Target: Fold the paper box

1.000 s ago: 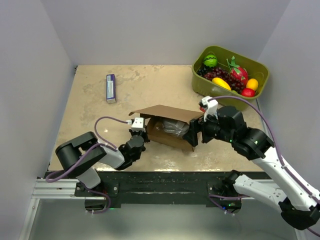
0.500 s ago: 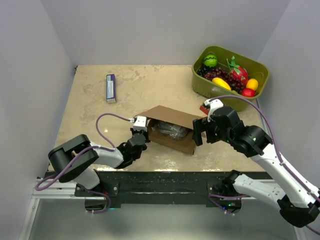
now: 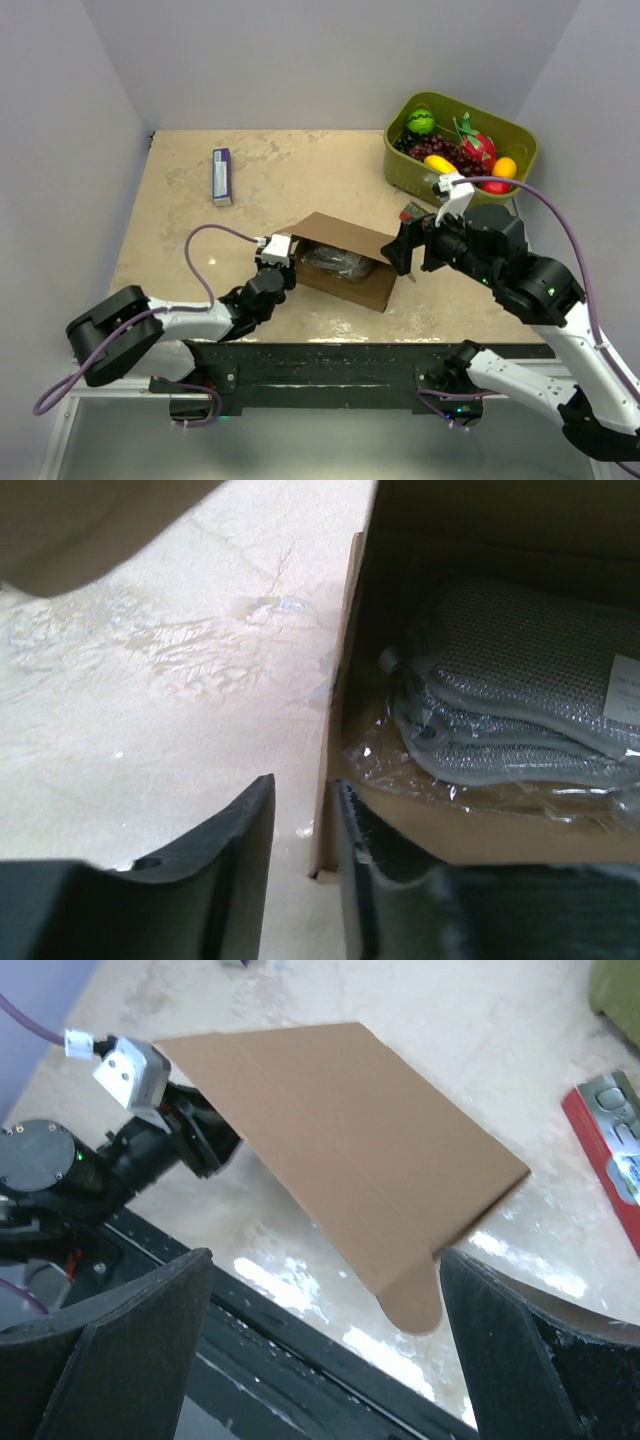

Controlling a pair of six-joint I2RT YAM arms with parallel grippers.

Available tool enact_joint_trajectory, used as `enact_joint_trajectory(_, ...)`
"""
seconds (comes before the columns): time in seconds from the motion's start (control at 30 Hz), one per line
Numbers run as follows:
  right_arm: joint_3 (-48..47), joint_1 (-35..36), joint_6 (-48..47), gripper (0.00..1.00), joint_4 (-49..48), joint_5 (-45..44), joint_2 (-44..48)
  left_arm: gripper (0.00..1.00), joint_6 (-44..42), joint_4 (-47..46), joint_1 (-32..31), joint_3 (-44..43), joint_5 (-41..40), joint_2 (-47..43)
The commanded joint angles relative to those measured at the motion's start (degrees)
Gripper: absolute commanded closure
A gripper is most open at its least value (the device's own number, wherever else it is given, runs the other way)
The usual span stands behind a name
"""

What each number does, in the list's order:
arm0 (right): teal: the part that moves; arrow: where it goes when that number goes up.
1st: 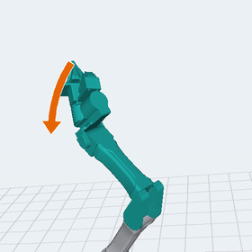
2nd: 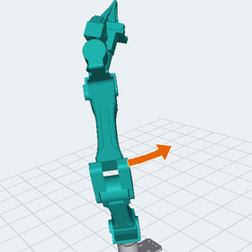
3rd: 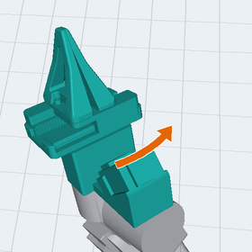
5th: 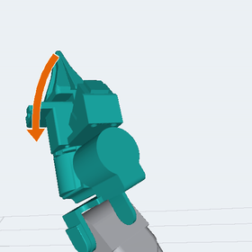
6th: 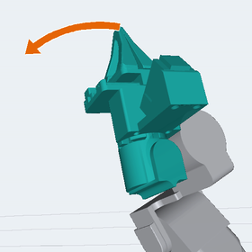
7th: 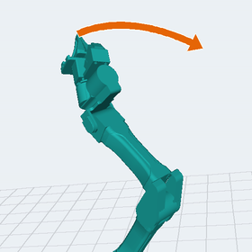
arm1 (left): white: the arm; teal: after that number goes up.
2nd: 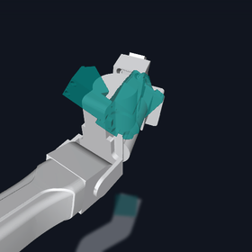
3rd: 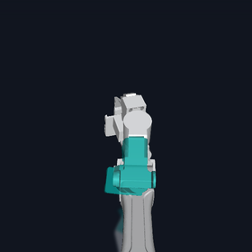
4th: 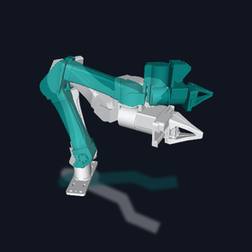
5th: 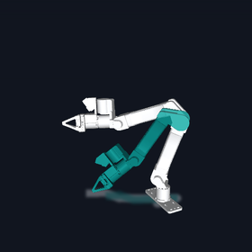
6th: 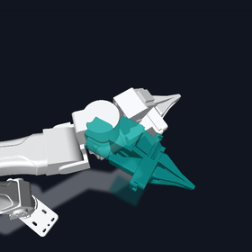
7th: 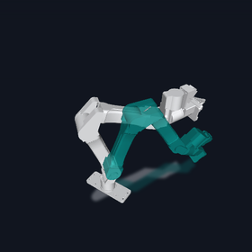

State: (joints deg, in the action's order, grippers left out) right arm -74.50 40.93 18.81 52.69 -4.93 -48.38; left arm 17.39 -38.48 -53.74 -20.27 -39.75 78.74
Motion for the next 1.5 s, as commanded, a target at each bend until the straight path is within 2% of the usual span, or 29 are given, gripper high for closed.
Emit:
enact_joint_trajectory(0.0,-0.47,0.21,1.76,0.01,-10.4,3.7,-3.38,0.43,-2.35,1.47,0.12,3.92,0.11,-8.31)
enact_joint_trajectory(0.07,-0.21,0.21,2.37,0.01,-13.38,2.65,-6.18,0.29,-2.62,3.66,0.12,5.67,1.07,-13.14)
enact_joint_trajectory(0.17,-0.03,0.21,3.07,0.04,-16.54,1.15,-10.4,0.21,-1.31,9.53,-0.05,7.52,3.09,-20.43)
enact_joint_trajectory(0.23,0.67,0.29,3.6,0.08,-19.53,1.85,-12.52,0.21,-0.08,13.5,-0.23,8.49,5.28,-24.84)
enact_joint_trajectory(0.33,2.95,0.29,4.48,0.12,-23.83,4.83,-16.04,0.21,3.43,23.77,-0.41,8.94,8.7,-36.61)
enact_joint_trajectory(0.37,4.7,0.29,4.66,0.12,-24.99,4.84,-16.91,0.22,4.49,29.54,-0.41,7.19,10.03,-43.86)
enact_joint_trajectory(0.43,6.46,0.29,5.54,0.14,-27.53,7.56,-18.76,0.23,4.76,34.15,-0.41,4.82,12.75,-50.06)
enact_joint_trajectory(0.47,7.86,0.29,5.8,0.14,-28.25,7.83,-19.29,0.24,5.81,40.0,-0.32,0.89,12.33,-53.92)
enact_joint_trajectory(0.53,9.02,0.29,6.06,0.15,-29.21,7.83,-20.35,0.23,6.25,44.44,-0.32,-3.78,11.97,-55.27)
enact_joint_trajectory(0.63,10.69,0.38,6.15,0.16,-30.18,7.04,-21.23,0.22,4.76,48.32,-0.23,-13.45,14.07,-50.37)
enact_joint_trajectory(0.7,11.57,0.38,6.33,0.16,-30.36,6.86,-21.75,0.18,4.24,49.11,-0.14,-21.97,16.18,-42.73)
enact_joint_trajectory(0.77,12.62,0.29,6.24,0.17,-30.62,6.43,-22.11,0.16,2.31,47.02,0.03,-30.21,23.02,-34.24)
enact_joint_trajectory(0.9,14.03,0.29,6.68,0.17,-30.19,5.1,-22.28,0.18,0.37,44.99,1.61,-38.0,31.3,-21.37)
enact_joint_trajectory(1.0,15.87,0.29,7.38,0.17,-30.45,3.97,-21.76,0.23,2.73,39.9,5.2,-33.45,37.18,-16.35)
enact_joint_trajectory(1.03,16.31,0.38,7.64,0.17,-30.71,3.88,-21.58,0.26,3.78,36.93,6.35,-28.64,40.94,-15.99)
enact_joint_trajectory(1.07,16.92,0.38,7.82,0.17,-30.89,3.79,-21.58,0.27,5.62,31.59,7.06,-26.07,41.93,-15.72)
enact_joint_trajectory(1.13,18.86,0.29,8.7,0.17,-31.67,4.14,-21.75,0.3,6.78,27.42,7.68,-19.76,43.86,-15.11)
enact_joint_trajectory(1.23,22.81,0.29,9.75,0.17,-34.3,4.84,-22.98,0.35,9.59,23.9,7.68,-14.21,44.92,-12.3)
enact_joint_trajectory(1.47,31.42,0.29,12.66,0.17,-37.92,5.28,-27.99,0.37,12.76,17.57,7.77,-4.87,43.88,-8.95)
